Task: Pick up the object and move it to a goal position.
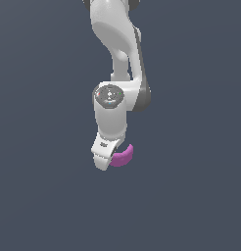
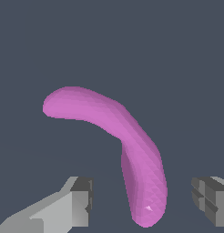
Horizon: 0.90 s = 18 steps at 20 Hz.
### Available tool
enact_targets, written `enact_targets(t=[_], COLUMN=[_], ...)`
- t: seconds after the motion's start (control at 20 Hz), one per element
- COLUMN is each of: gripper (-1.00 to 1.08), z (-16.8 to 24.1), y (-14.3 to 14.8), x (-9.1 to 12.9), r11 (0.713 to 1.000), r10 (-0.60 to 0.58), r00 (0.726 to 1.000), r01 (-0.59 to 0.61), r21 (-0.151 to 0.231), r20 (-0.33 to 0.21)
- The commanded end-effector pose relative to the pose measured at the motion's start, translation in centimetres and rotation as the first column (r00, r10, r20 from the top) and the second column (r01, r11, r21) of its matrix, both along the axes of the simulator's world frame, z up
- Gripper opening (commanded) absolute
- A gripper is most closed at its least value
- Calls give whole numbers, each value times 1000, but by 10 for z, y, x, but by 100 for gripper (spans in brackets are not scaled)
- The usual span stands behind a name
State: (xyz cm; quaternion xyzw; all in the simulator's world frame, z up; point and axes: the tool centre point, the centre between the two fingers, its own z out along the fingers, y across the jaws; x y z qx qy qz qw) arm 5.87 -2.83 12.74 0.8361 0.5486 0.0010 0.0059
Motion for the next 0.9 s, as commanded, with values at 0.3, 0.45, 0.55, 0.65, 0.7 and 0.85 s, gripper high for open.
enact_targets(t=[0.3,0.45,0.55,0.65,0.7,0.85], gripper=[68,68,68,68,68,68], z=[-6,-7,-7,-7,-7,-12], y=[-5,-6,-7,-7,-7,-7], x=[5,6,6,6,6,6], r11=[992,989,987,987,988,987], r10=[130,151,159,162,157,158], r00=[992,989,987,987,988,987], r01=[-130,-151,-159,-162,-157,-158], r21=[1,2,2,2,2,2], r20=[-2,-3,-3,-3,-3,-3])
